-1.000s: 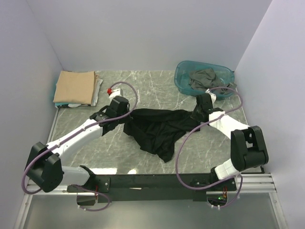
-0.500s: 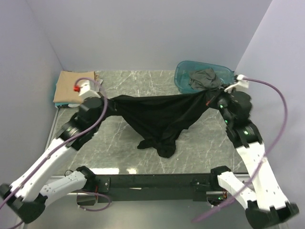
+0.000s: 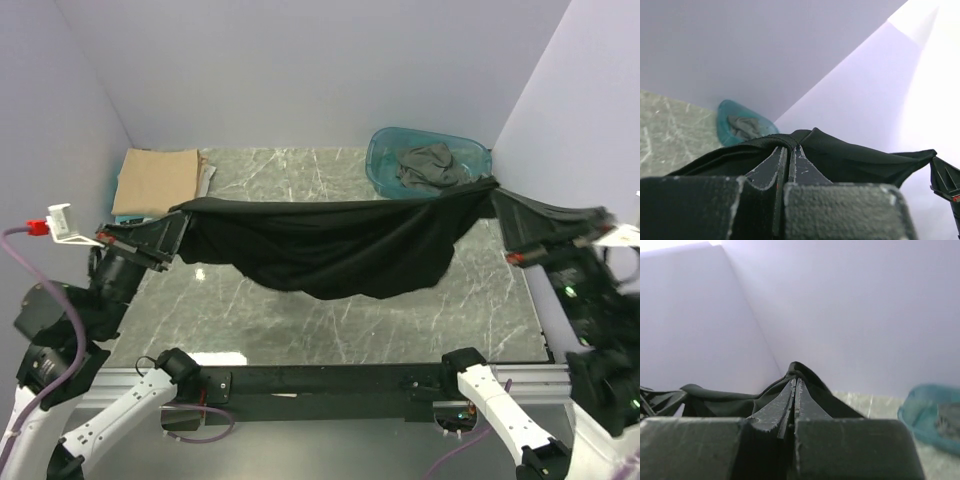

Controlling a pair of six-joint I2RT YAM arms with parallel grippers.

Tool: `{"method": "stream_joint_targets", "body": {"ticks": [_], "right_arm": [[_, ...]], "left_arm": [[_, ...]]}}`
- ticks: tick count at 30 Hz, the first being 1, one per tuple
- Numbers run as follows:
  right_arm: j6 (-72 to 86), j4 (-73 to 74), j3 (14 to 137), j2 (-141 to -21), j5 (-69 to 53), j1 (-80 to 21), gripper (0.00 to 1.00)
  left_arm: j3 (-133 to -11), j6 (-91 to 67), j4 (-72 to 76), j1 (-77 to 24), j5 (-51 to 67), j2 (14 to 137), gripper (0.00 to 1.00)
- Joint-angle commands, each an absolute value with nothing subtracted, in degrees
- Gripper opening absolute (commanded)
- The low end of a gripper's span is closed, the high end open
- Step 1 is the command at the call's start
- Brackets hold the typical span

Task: Fold and stack the t-shirts
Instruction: Flatten the tshirt out

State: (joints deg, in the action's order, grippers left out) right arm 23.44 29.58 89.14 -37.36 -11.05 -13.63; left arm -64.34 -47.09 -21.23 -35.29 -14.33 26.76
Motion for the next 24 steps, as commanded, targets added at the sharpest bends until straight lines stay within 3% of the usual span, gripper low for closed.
{"method": "stream_joint_targets", "body": {"ticks": [1,5,9,11,12,13,15,16,17,18,20,21,23,24], "right_arm": [[21.27,31.73,95.08,-40.42,-11.61,-13.8,0.0],[19.95,32.08,97.29,-45.17,-8.36,-13.71,0.0],[19.6,29.81,93.88,-52.88,-3.79,-13.71,0.0],[19.69,27.96,88.96,-55.97,-2.64,-13.27,0.0],[19.6,24.64,86.68,-58.68,-2.38,-13.01,0.0],[19.86,22.78,81.53,-60.28,-1.76,-12.75,0.0],[20.3,17.7,76.4,-65.44,-0.71,-12.04,0.0],[20.48,16.27,72.11,-67.65,1.12,-11.78,0.0],[21.09,15.13,70.5,-70.02,1.93,-11.52,0.0],[21.35,14.07,69.36,-75.53,2.8,-10.64,0.04],[22.76,15.72,69.86,-81.71,4.13,-9.94,0.2],[22.94,18.08,70.74,-87.31,4.91,-9.67,0.45],[23.29,20.12,73.73,-91.56,6.67,-9.76,0.55],[23.55,20.82,74.26,-93.76,6.85,-9.76,0.67]], "left_arm": [[-67.85,-45.44,-19.07,-35.33,-11.6,27.68,0.01],[-68.73,-45.09,-20.12,-35.33,-14.58,30.92,0.01],[-67.42,-46.49,-24.77,-35.33,-25.37,36.72,0.01],[-65.93,-48.25,-26.88,-35.33,-31.97,42.15,0.09],[-64.44,-48.95,-29.59,-35.33,-33.56,44.45,0.18],[-63.55,-51.04,-31.27,-35.25,-36.27,46.73,0.41],[-60.4,-52.99,-34.61,-34.81,-37.78,53.85,0.65],[-59.34,-54.39,-35.24,-34.2,-38.05,56.14,0.93],[-58.46,-55.1,-36.11,-31.49,-36.4,60.69,0.99],[-57.23,-55.72,-37.25,-29.64,-35.26,62.82,0.99],[-56.08,-56.16,-38.31,-23.34,-30.36,67.73,0.99],[-55.38,-56.34,-38.49,-21.46,-28.84,68.81,0.99],[-53.89,-55.46,-36.04,-18.04,-25.42,70.22,0.99],[-53.53,-55.11,-34.9,-17.5,-24.44,70.31,0.99]]}}
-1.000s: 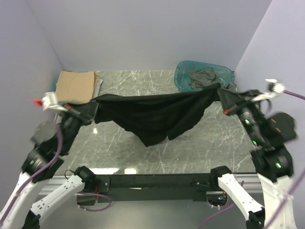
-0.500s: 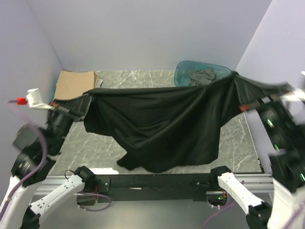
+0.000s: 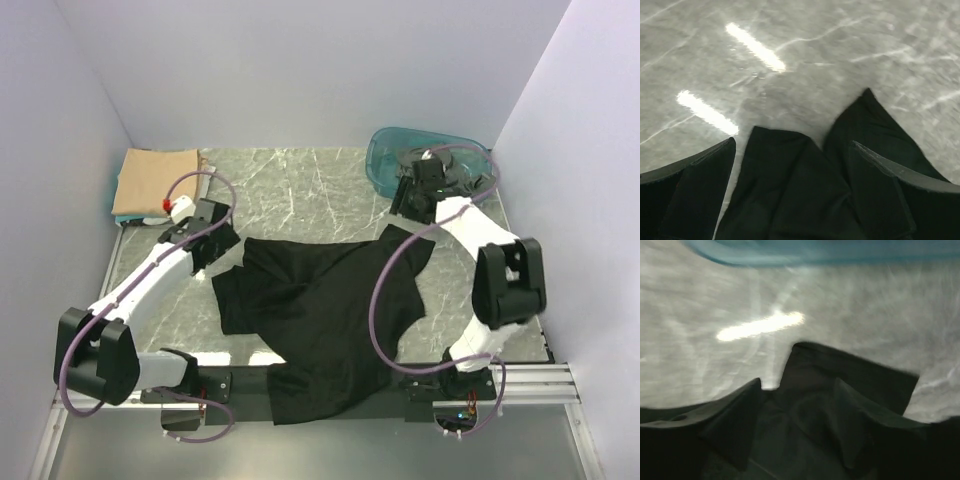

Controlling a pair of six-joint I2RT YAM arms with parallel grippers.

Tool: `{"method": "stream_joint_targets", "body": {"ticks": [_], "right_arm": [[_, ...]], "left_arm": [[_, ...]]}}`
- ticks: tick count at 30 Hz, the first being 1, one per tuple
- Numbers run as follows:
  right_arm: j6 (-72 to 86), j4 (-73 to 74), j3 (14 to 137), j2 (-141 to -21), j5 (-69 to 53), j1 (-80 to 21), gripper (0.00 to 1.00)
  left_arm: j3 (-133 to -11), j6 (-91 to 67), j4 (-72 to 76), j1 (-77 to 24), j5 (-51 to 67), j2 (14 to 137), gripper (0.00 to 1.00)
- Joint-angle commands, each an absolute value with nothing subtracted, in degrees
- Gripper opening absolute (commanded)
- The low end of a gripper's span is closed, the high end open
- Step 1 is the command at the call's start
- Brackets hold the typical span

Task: Fold and stack the t-shirts
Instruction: Flatten the tshirt out

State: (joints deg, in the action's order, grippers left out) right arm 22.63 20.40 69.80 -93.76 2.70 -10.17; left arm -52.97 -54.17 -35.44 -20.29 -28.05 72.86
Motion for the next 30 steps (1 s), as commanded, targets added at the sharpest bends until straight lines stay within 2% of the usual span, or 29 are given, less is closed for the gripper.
{"method": "stream_joint_targets", "body": {"ticks": [1,3,11,14,18,19,29,30], "right_arm": [[23.82,20.74,74.01,-94.13,7.03,-9.84,0.69],[23.91,19.08,72.26,-93.96,6.94,-9.76,0.76],[25.84,17.23,64.43,-88.95,10.63,-9.76,0.77],[26.45,16.7,60.92,-85.96,12.04,-9.67,0.77],[26.54,16.26,57.48,-83.24,12.74,-9.23,0.77],[26.46,16.17,56.96,-82.97,13.01,-9.14,0.77],[26.63,15.91,56.16,-85.77,12.22,-7.29,0.77],[26.54,15.91,56.25,-86.13,12.22,-7.29,0.77]], "left_arm": [[-53.26,-54.15,-32.37,-17.06,-23.74,70.31,0.99],[-53.35,-53.18,-30.25,-16.35,-22.16,70.75,0.99],[-59.49,-44.92,-22.59,-16.26,-11.53,81.55,0.99],[-61.77,-43.77,-20.92,-16.26,-8.53,87.26,0.9],[-65.91,-43.06,-21.09,-16.26,-6.59,94.64,0.68],[-66.7,-42.98,-21.62,-16.26,-6.16,96.92,0.65],[-65.3,-42.63,-23.38,-17.31,-7.38,102.39,0.62],[-65.13,-42.1,-23.29,-17.58,-7.73,102.83,0.59]]}}
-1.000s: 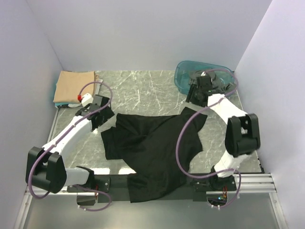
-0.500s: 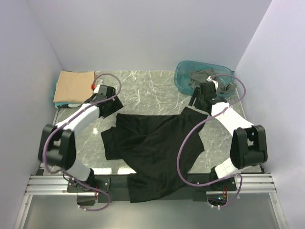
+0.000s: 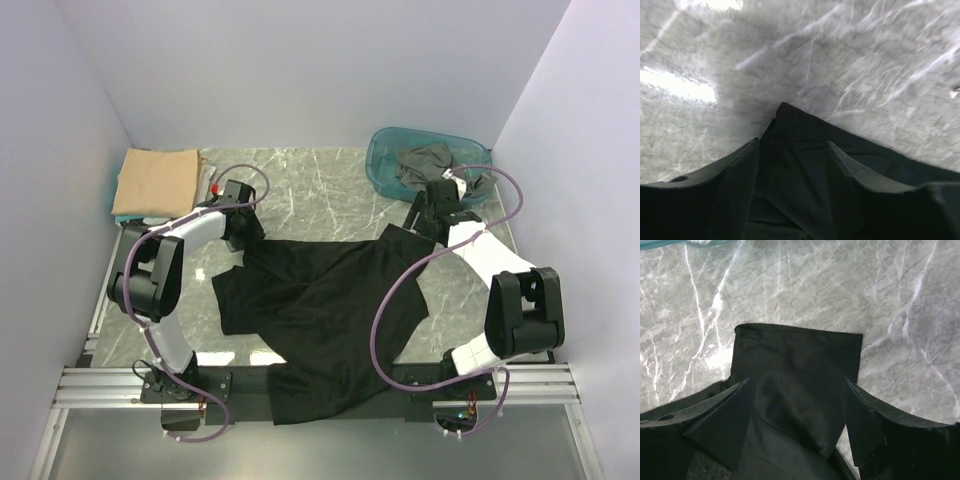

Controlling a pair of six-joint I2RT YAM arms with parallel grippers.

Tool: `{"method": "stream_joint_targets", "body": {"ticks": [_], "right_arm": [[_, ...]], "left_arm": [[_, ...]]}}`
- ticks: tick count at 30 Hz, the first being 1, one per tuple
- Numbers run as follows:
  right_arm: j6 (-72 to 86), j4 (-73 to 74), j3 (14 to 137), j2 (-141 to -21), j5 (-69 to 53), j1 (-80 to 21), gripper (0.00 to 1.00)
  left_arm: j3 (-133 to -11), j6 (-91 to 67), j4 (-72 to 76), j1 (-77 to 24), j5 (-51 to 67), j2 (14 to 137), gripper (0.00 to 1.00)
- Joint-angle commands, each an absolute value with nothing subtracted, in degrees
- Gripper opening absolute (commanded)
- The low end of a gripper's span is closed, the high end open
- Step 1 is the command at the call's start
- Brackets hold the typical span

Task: Fold and stack the t-shirts
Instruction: Flatten the tshirt out

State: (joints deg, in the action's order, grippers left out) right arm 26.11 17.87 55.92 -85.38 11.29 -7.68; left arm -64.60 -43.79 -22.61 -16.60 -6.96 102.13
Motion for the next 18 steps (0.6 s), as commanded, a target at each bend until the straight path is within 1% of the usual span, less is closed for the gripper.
{"method": "stream_joint_targets", "body": {"ticks": [1,2,5,6,7,13,18], "right_arm": [[26.72,15.73,56.34,-86.65,12.3,-7.38,0.77],[26.81,15.73,56.6,-87.53,12.3,-7.38,0.77],[26.98,15.73,57.21,-89.55,11.95,-7.21,0.77],[27.16,15.91,57.3,-90.08,11.52,-7.21,0.77],[27.16,15.91,57.39,-90.96,11.25,-7.29,0.77],[29.35,17.75,56.87,-94.12,12.29,-7.21,0.76],[31.11,18.54,55.55,-94.57,13.8,-4.76,0.76]], "left_arm": [[-64.78,-41.93,-23.03,-18.1,-7.56,103.01,0.57],[-64.69,-41.84,-22.68,-18.28,-7.47,103.36,0.55],[-64.86,-41.57,-22.67,-18.72,-7.38,104.76,0.33],[-65.21,-41.66,-23.2,-18.72,-7.56,105.46,0.13],[-65.39,-41.57,-23.29,-18.81,-7.73,105.73,0.01],[-64.95,-41.31,-21.45,-18.72,-8.35,103.63,0.01],[-64.34,-41.31,-20.39,-18.72,-9.93,99.86,0.01]]}}
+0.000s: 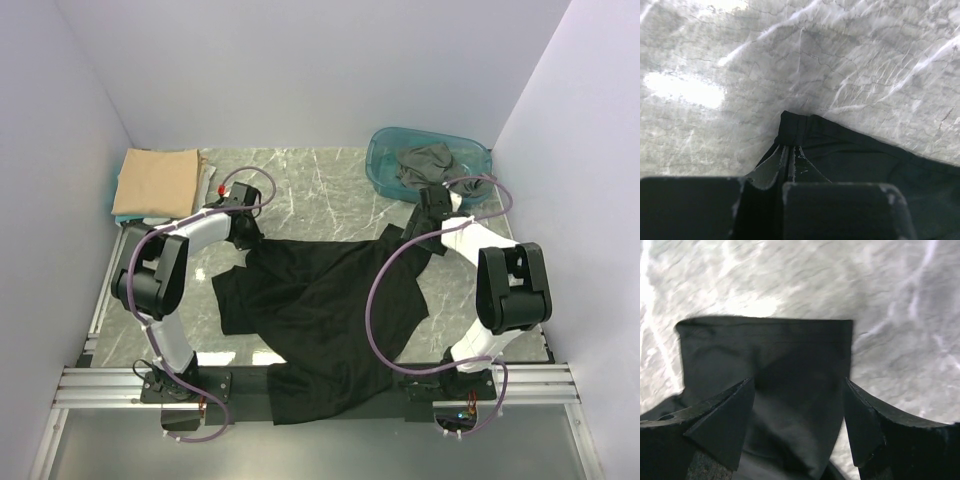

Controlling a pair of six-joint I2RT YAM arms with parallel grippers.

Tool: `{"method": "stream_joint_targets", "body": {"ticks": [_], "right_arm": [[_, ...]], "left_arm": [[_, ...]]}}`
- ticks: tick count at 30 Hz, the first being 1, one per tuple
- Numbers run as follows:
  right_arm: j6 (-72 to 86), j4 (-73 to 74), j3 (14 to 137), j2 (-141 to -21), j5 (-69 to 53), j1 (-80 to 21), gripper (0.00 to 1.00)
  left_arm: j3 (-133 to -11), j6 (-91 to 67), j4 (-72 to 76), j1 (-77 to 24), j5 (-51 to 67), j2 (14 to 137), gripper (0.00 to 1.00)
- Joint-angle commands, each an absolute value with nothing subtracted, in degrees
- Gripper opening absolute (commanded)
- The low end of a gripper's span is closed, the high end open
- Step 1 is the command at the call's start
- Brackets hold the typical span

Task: Fold and stack the t-shirts
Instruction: Flatten the tshirt out

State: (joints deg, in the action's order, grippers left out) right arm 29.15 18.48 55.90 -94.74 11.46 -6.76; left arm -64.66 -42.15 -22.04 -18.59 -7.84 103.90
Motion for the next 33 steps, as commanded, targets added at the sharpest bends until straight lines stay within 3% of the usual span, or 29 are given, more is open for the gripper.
{"method": "stream_joint_targets", "body": {"ticks": [1,8,15,18,19,22,25,33], "right_arm": [[31.11,18.37,55.29,-94.83,13.54,-4.14,0.76],[30.41,19.42,56.6,-97.47,9.85,-2.99,0.73],[30.06,20.13,56.95,-99.05,8.09,-2.99,0.65],[29.8,20.04,56.25,-98.7,6.94,-2.99,0.46],[29.79,20.04,55.99,-98.44,6.42,-2.99,0.31],[29.53,19.51,54.85,-97.48,6.24,-3.08,0.09],[29.53,19.25,54.67,-96.86,6.33,-3.08,0.0],[29.44,17.93,52.74,-94.66,4.75,-3.34,0.0]], "left_arm": [[-63.9,-41.31,-19.78,-18.72,-10.11,99.32,0.01],[-62.93,-40.78,-16.53,-18.72,-11.07,95.8,0.01],[-70.21,-38.76,-13.36,-18.02,-12.92,105.0,0.01],[-79.85,-38.23,-14.49,-16.27,-12.57,112.72,0.01],[-81.98,-37.97,-14.5,-16.0,-12.05,114.68,0.01],[-90.94,-36.74,-14.5,-15.03,-10.64,121.54,0.01],[-99.38,-34.2,-12.32,-14.94,-8.44,127.43,0.01],[-130.37,-29.44,-10.29,-14.94,1.91,147.53,0.0]]}}
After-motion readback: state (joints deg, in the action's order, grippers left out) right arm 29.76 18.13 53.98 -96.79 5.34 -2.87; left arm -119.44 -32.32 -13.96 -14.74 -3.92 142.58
